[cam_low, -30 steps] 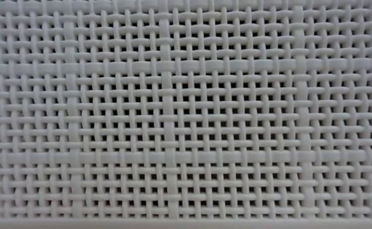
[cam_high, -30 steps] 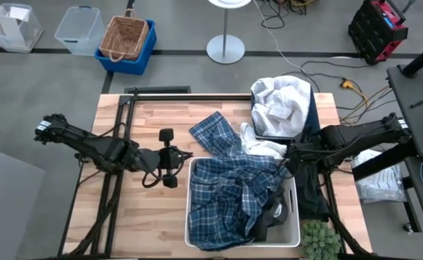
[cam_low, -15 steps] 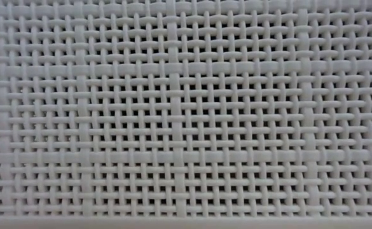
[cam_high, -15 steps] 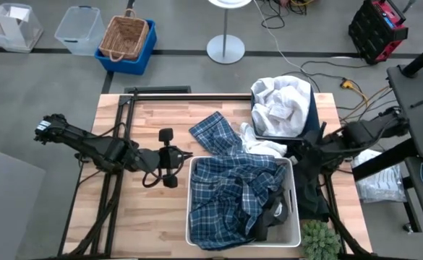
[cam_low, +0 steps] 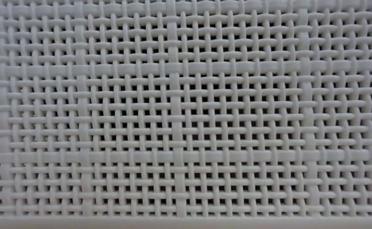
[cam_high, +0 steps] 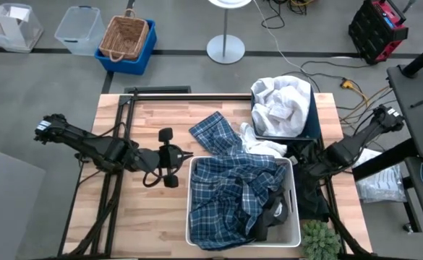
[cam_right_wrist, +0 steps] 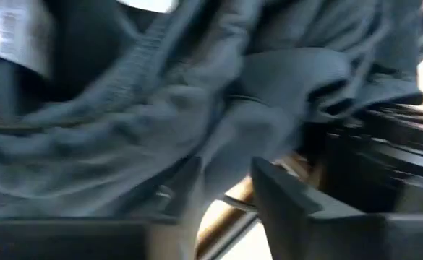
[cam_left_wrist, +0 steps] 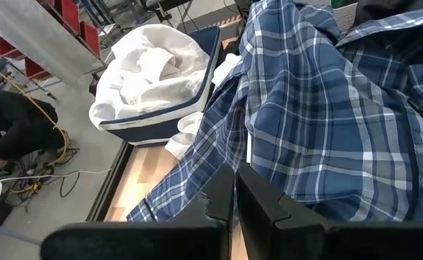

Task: Sort clothes
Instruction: Put the black shorts into the white bin

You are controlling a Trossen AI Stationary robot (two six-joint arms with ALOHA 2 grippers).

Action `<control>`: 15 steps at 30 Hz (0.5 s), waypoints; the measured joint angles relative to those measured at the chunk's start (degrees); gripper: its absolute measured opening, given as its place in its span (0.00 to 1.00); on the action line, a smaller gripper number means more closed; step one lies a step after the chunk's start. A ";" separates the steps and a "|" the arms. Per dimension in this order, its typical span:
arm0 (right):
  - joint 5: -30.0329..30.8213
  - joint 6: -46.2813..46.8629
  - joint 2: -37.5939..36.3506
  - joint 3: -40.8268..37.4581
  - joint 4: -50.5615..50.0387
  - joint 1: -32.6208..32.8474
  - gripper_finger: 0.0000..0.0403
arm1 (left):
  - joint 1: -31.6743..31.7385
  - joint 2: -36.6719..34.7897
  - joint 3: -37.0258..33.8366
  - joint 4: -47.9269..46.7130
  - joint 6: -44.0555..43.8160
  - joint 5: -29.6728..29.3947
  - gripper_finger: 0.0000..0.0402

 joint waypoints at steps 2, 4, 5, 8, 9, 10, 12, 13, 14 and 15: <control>0.01 0.00 -0.67 0.08 2.25 0.00 0.37 | 0.00 0.06 0.00 0.02 0.00 0.00 0.00; 0.27 0.11 -1.66 0.82 3.04 0.00 0.47 | 0.00 0.10 0.00 0.03 -0.19 0.00 0.00; 1.03 0.17 -2.19 1.08 3.10 0.00 0.51 | 0.00 0.10 0.00 0.03 -0.36 0.00 0.00; 5.55 2.09 -3.12 0.98 3.38 -0.02 0.64 | 0.00 0.10 0.00 0.11 -0.42 0.00 0.00; 5.69 2.65 -3.12 0.96 3.80 -0.06 0.67 | 0.00 0.10 0.00 0.12 -0.42 0.00 0.00; 6.02 2.55 -2.94 0.94 4.72 -0.02 0.70 | 0.00 0.12 0.00 0.12 -0.42 0.00 0.00; 6.64 1.54 -2.26 0.81 7.26 0.00 0.73 | 0.00 0.10 0.00 0.14 -0.42 0.00 0.00; 7.10 1.33 -1.91 0.69 9.13 0.00 0.75 | 0.00 0.12 0.00 0.14 -0.42 0.00 0.00; 7.56 1.26 -1.40 0.54 10.96 -0.04 0.76 | 0.00 0.12 0.00 0.14 -0.40 0.00 0.00; 8.12 1.32 -0.61 0.39 12.00 -0.19 0.76 | 0.00 0.12 0.00 0.18 -0.25 0.00 0.00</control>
